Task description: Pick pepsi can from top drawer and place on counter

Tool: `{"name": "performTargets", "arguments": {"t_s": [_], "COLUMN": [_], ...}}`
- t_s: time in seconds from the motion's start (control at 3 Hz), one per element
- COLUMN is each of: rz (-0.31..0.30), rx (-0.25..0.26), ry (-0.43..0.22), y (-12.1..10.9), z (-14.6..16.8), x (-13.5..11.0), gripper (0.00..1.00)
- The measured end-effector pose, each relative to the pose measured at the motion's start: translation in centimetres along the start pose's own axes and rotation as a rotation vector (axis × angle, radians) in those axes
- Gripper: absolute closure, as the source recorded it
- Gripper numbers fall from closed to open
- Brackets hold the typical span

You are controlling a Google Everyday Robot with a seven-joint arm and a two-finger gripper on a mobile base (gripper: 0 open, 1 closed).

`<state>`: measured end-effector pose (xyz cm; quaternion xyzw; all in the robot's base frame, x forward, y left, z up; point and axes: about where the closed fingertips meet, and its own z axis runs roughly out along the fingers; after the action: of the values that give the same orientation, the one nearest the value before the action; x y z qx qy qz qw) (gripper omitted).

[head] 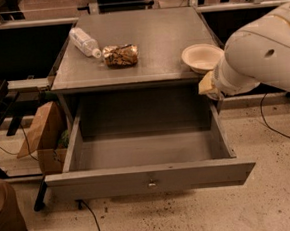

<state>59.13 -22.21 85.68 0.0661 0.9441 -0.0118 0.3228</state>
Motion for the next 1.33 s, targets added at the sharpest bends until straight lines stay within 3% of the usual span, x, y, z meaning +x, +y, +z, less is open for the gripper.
{"name": "performTargets", "arguments": {"t_s": [0.33,0.67,1.0,1.33], "rz": [-0.047,-0.086,-0.108,-0.119], "rx": [0.053,0.048,-0.004,-0.128], "ry": [-0.113,-0.166,-0.213,-0.265], "y": [1.2,3.2,4.8,5.7], "z": [-2.5,-2.4,-1.1,0.6], "x": [-4.8,-9.4,-14.2,-19.7], "gripper": [1.00,1.00,1.00,1.00]}}
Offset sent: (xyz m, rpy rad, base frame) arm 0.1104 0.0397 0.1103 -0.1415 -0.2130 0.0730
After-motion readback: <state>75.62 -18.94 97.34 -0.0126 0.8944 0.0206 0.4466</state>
